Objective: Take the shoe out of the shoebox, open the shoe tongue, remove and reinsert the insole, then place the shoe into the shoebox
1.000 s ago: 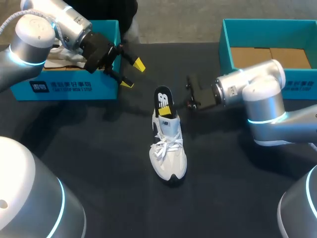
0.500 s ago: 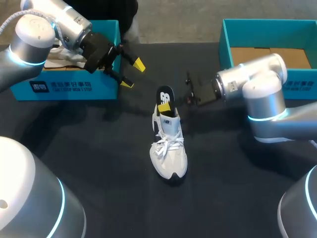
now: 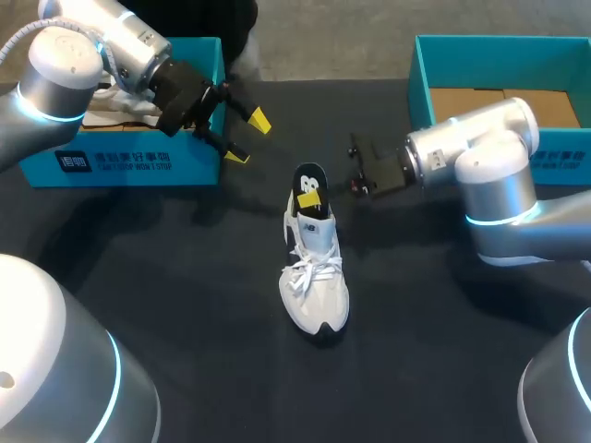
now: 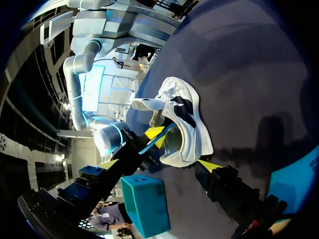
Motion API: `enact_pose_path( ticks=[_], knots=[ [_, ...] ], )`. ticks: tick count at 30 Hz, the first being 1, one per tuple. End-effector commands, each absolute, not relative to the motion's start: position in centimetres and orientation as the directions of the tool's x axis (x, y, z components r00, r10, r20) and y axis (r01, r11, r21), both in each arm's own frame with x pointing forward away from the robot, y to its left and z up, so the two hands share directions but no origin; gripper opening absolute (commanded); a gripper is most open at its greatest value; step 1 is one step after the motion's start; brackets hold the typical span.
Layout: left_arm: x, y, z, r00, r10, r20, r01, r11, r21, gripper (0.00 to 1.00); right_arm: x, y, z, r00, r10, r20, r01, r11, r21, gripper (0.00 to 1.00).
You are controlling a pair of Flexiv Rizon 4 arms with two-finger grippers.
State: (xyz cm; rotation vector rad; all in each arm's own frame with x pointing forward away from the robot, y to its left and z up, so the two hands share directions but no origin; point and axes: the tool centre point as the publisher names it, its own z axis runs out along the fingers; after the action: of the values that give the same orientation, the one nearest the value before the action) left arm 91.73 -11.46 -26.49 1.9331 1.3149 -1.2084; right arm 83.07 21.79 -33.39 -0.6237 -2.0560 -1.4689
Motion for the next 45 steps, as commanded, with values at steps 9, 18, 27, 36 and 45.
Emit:
enact_pose_path(
  ticks=[9,18,27,36,45],
  knots=[
    [91.9,-11.5,-26.6,0.139,0.462,-0.876,0.91,-0.408,-0.071,1.0,81.9,22.8,-34.7,-0.726,0.045,0.686,0.653,0.358,0.667,0.0],
    [91.9,-11.5,-26.6,0.139,0.462,-0.876,0.91,-0.408,-0.071,1.0,81.9,22.3,-33.8,-0.74,0.069,0.669,0.645,0.353,0.678,0.4],
    [91.9,-11.5,-26.6,0.139,0.462,-0.876,0.91,-0.408,-0.071,1.0,82.0,22.1,-33.0,-0.749,0.087,0.657,0.645,0.324,0.693,0.47],
    [91.9,-11.5,-26.6,0.139,0.462,-0.876,0.91,-0.408,-0.071,1.0,81.7,21.2,-32.6,-0.745,0.117,0.657,0.656,0.305,0.69,0.47],
    [91.9,-11.5,-26.6,0.139,0.462,-0.876,0.91,-0.408,-0.071,1.0,82.0,20.4,-33.0,-0.738,0.137,0.661,0.67,0.268,0.692,0.47]
  ],
)
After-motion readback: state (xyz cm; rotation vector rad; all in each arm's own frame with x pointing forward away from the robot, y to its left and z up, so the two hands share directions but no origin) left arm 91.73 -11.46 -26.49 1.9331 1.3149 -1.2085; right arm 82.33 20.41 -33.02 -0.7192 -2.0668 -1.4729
